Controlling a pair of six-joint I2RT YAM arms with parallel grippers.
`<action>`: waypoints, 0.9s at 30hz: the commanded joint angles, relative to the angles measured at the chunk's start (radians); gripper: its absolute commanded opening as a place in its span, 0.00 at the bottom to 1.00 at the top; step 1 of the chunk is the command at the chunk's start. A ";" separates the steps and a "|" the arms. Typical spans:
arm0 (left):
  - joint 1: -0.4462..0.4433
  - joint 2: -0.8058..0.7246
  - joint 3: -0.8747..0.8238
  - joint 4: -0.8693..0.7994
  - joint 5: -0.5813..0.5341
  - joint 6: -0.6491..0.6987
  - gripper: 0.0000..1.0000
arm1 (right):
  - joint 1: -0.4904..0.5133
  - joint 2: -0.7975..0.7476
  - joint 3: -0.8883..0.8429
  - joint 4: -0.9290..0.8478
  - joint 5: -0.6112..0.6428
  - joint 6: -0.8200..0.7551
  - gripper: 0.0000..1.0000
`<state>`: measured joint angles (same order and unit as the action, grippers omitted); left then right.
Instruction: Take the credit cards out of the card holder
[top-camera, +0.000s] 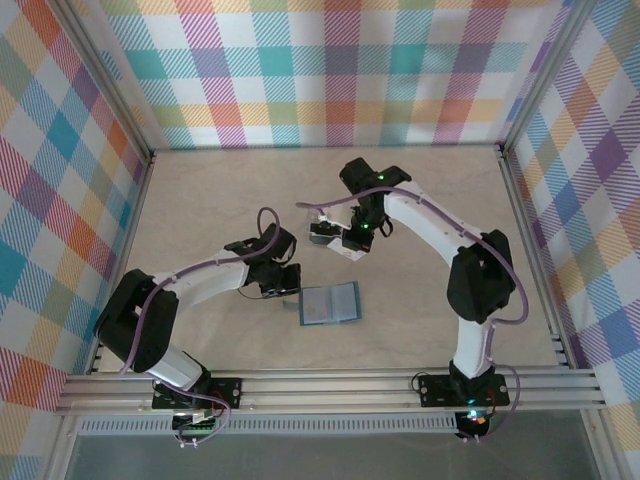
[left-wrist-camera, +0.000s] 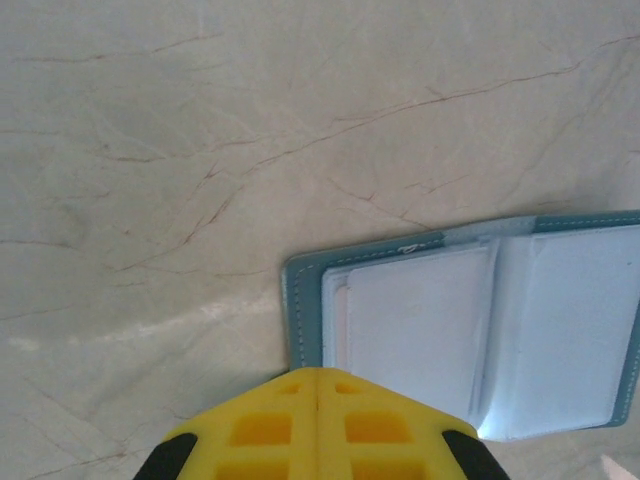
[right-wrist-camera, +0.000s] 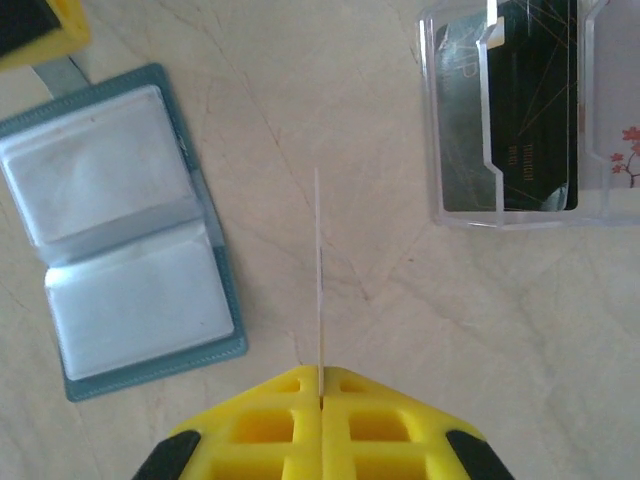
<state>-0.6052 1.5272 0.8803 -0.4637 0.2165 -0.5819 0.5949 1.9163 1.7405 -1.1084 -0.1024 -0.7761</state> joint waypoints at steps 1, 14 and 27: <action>0.008 -0.040 -0.023 0.010 -0.007 0.019 0.04 | -0.004 0.044 0.076 -0.102 0.036 -0.091 0.00; 0.009 -0.057 -0.043 -0.003 -0.023 0.019 0.04 | -0.009 0.221 0.395 -0.142 0.033 -0.174 0.00; 0.010 -0.060 -0.047 -0.004 -0.017 0.009 0.04 | -0.017 0.388 0.629 -0.154 0.044 -0.221 0.00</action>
<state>-0.6052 1.4853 0.8528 -0.4614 0.2073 -0.5789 0.5831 2.2799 2.3314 -1.2499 -0.0471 -0.9627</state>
